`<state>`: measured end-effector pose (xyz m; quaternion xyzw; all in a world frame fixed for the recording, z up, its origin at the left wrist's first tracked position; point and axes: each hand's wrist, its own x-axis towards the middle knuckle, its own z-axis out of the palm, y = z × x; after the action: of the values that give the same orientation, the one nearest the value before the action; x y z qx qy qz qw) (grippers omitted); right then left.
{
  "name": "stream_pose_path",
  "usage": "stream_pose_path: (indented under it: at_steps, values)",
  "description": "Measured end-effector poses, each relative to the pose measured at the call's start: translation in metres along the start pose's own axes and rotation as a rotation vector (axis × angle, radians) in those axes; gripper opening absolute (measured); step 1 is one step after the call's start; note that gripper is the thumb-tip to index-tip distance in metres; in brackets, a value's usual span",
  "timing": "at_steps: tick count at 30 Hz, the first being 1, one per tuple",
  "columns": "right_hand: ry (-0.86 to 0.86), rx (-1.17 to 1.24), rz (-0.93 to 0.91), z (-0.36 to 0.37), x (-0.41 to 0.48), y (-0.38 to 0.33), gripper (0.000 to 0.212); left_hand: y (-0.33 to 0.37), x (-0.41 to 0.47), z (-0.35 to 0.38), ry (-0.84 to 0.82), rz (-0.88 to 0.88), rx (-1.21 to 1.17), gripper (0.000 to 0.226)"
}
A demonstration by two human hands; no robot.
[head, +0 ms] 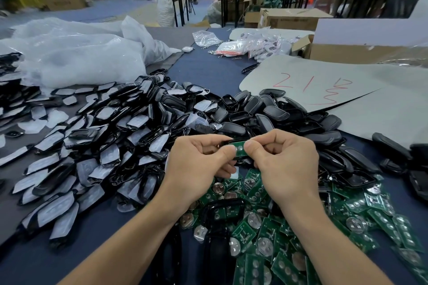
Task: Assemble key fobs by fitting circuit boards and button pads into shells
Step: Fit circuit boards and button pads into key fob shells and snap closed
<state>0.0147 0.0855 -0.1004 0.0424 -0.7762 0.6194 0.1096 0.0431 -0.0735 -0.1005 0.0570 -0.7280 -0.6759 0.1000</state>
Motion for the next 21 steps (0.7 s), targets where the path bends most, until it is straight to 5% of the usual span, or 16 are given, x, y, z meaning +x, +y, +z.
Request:
stream_pose_path:
  at_steps: [9,13,21]
  values:
    - [0.064,-0.120,-0.071,0.006,-0.013,-0.005,0.013,0.007,-0.002,0.000,0.056,0.037,-0.044,0.028]
    - [0.094,-0.169,-0.126,0.006,-0.012,-0.007,0.029,0.009,-0.003,0.000,0.051,0.057,-0.079,0.033]
    - [-0.135,-0.072,-0.012,0.003,-0.003,-0.004,0.015,0.008,0.000,-0.001,0.050,0.026,-0.168,0.031]
